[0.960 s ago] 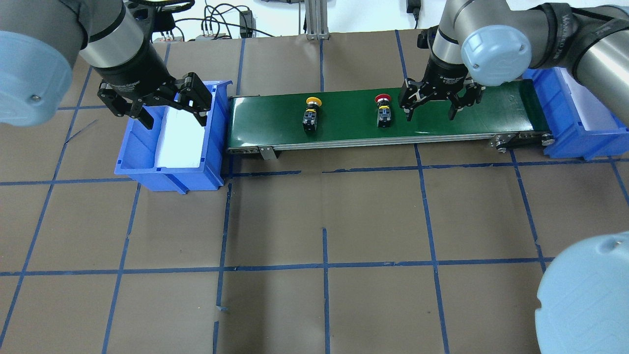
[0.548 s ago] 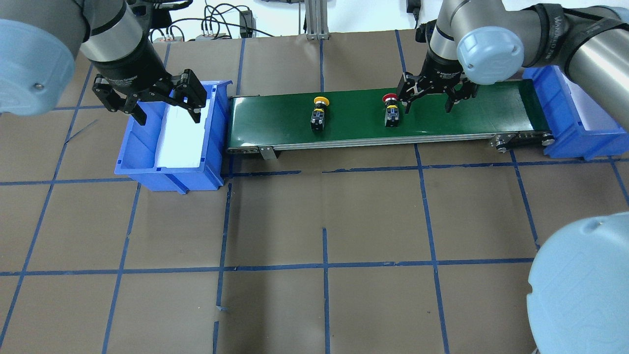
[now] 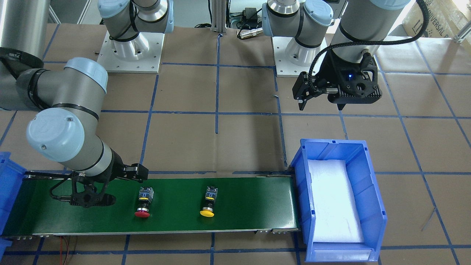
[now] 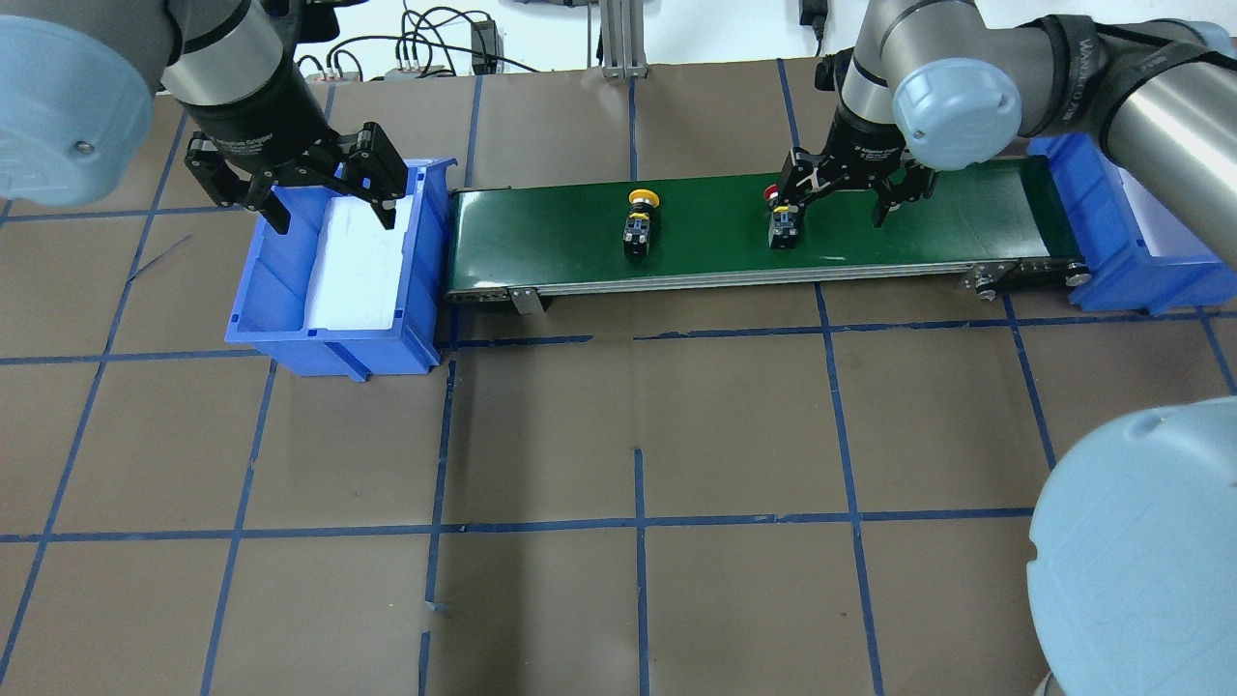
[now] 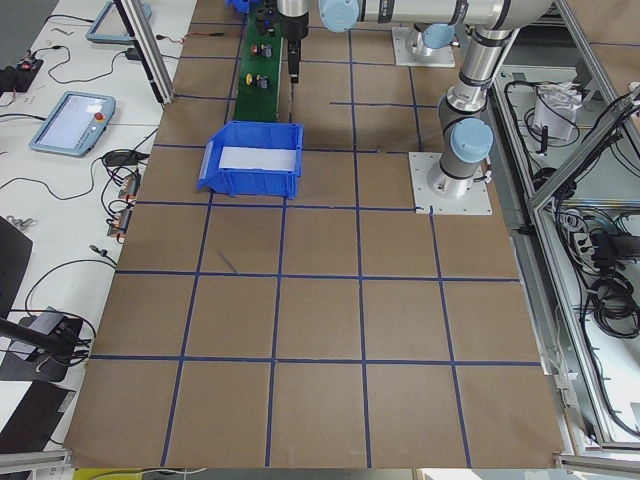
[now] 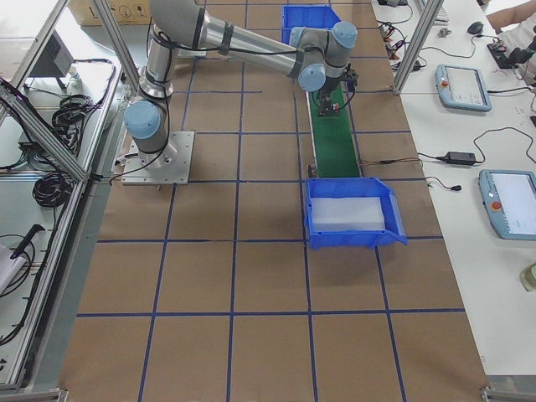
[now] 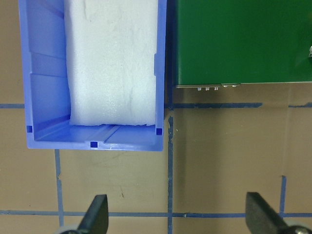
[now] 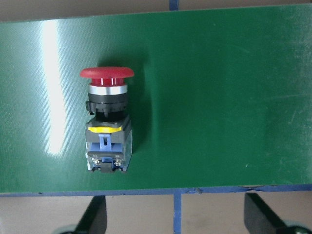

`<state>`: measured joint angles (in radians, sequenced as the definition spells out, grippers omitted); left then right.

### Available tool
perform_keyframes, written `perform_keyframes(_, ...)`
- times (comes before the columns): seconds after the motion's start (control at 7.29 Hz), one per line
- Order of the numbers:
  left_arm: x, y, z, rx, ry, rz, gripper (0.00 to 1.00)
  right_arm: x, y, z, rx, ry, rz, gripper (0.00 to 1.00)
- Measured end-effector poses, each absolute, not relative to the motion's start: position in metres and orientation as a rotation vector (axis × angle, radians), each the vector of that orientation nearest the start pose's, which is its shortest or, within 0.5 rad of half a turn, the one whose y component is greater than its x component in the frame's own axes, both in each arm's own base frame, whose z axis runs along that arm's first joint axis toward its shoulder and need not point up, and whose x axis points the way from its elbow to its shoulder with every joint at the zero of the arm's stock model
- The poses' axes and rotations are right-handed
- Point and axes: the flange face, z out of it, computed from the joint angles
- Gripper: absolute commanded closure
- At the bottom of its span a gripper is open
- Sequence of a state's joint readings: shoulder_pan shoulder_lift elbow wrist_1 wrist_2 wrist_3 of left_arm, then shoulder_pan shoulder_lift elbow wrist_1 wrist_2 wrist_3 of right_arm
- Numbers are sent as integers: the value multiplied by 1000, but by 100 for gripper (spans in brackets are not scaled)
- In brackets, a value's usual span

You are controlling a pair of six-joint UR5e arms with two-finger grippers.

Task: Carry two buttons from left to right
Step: 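Lower the right gripper onto the red button on the conveyor and grasp it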

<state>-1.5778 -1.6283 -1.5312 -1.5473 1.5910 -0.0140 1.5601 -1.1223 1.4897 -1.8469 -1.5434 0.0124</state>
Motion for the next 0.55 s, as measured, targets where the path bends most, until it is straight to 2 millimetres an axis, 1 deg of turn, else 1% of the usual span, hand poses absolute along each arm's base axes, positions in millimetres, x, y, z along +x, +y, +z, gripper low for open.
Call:
perform_keyframes(0.27,-135,-516,479,-3,3123,-6,0,129,-643,291,40,3110,155,0)
perform_keyframes(0.55,-135,-515,482,-3,3123,-15,0,128,-645,285,44,3108,169,0)
